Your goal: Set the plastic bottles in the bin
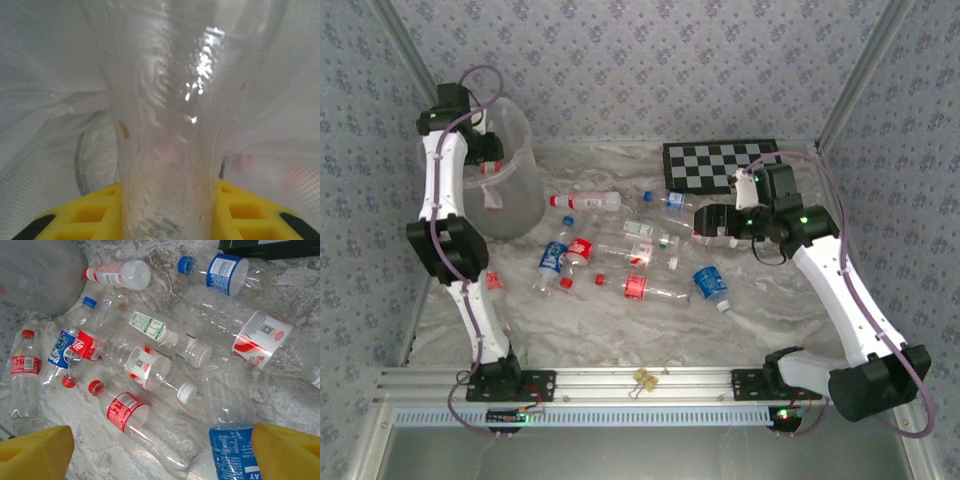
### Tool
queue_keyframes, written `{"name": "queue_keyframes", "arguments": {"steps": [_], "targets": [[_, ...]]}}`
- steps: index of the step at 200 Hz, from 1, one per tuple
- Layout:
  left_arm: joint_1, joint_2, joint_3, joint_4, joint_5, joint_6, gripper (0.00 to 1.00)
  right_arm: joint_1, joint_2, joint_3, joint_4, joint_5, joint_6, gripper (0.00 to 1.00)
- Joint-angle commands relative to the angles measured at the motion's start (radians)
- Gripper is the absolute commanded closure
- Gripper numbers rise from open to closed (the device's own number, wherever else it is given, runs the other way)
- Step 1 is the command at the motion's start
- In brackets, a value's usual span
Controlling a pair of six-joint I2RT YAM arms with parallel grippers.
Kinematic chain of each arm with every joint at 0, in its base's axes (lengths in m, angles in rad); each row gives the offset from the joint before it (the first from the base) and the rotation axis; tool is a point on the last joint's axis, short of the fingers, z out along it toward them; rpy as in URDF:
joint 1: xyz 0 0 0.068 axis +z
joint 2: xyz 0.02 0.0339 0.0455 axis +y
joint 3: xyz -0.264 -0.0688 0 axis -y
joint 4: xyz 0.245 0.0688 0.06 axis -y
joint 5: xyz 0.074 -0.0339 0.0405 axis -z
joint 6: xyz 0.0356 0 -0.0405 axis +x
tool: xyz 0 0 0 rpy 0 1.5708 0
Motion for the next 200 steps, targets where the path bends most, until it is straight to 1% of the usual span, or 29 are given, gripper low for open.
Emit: {"name": "queue_keyframes", "arguments": {"steps": [1,42,45,60,69,91,107,117,134,152,189,200], "targets": [[-0.017,0.048,-0.039,-0.031,0.031,0.035,1.00,-0.009,-0.001,-0.020,-0.017,0.024,-0.019,0.07],[-0.024,0.073,-0.129,0.043,0.033,0.036,1.00,-0.031,-0.019,-0.034,-0.006,0.034,-0.011,0.06],[-0.024,0.076,-0.134,0.046,0.034,0.034,1.00,-0.034,-0.021,-0.063,-0.005,0.034,-0.008,0.06],[-0.029,0.086,-0.154,0.053,0.038,0.037,1.00,-0.051,-0.031,-0.083,0.003,0.041,0.008,0.06],[-0.034,0.088,-0.166,0.055,0.038,0.038,0.91,-0.067,-0.037,-0.093,0.006,0.046,0.020,0.06],[-0.040,0.071,-0.197,0.064,0.042,0.036,0.60,-0.113,-0.044,-0.118,0.008,0.051,0.033,0.04],[-0.043,0.046,-0.217,0.068,0.042,0.028,0.42,-0.143,-0.046,-0.143,0.013,0.050,0.025,0.00],[-0.044,0.031,-0.223,0.070,0.041,0.027,0.32,-0.159,-0.046,-0.158,0.014,0.048,0.014,0.00],[-0.048,0.011,-0.214,0.059,0.037,0.026,0.22,-0.183,-0.052,-0.188,0.036,0.035,0.001,0.00],[-0.052,-0.011,-0.197,0.042,0.029,0.027,0.14,-0.194,-0.052,-0.210,0.044,0.055,-0.010,0.00],[-0.058,-0.062,-0.129,-0.006,0.002,0.035,0.01,-0.189,-0.036,-0.238,0.012,0.062,-0.047,0.00],[-0.062,-0.080,-0.101,-0.023,0.001,0.033,0.00,-0.179,-0.030,-0.252,0.005,0.057,-0.050,0.00]]}}
